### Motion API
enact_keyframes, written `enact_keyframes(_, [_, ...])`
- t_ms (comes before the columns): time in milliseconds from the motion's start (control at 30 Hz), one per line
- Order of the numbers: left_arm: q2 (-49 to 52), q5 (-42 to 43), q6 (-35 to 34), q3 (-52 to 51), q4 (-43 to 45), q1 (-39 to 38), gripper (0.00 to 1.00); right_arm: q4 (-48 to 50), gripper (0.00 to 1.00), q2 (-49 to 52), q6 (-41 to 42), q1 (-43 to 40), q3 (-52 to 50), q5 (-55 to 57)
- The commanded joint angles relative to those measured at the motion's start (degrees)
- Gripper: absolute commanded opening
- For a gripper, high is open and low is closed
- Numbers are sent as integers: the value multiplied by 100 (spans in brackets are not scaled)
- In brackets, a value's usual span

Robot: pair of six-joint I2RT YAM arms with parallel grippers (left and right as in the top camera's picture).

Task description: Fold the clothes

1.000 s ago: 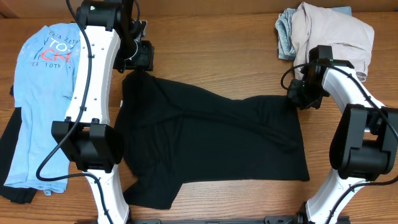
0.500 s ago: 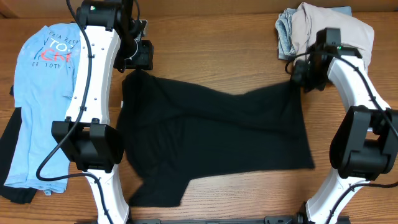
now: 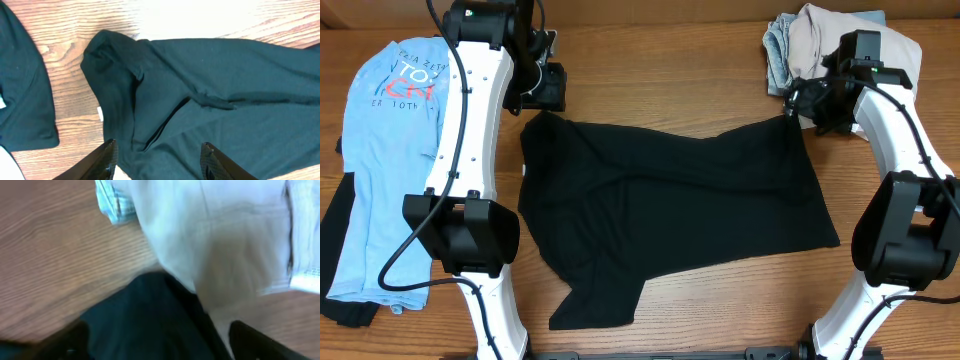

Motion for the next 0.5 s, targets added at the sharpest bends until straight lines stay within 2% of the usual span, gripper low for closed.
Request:
enact_keyframes(0, [-144, 17, -190, 562, -136, 85, 56, -313, 97, -293, -26, -22, 413, -114])
enact_keyframes(133, [-146, 26, -455, 1585, -822, 111, 59, -1005, 100, -973, 68, -22, 789, -109])
enact_keyframes(167, [-164, -9, -487, 1775, -859, 107, 56, -1182, 100, -1185, 155, -22, 841, -103])
enact_keyframes(367, [-874, 66, -796, 1681, -857, -68, 57, -2387, 100, -2465, 649, -26, 861, 72])
enact_keyframes(467, [-1357, -181, -907, 1263, -857, -264, 56, -2986, 100, -2979, 758, -17, 852, 404])
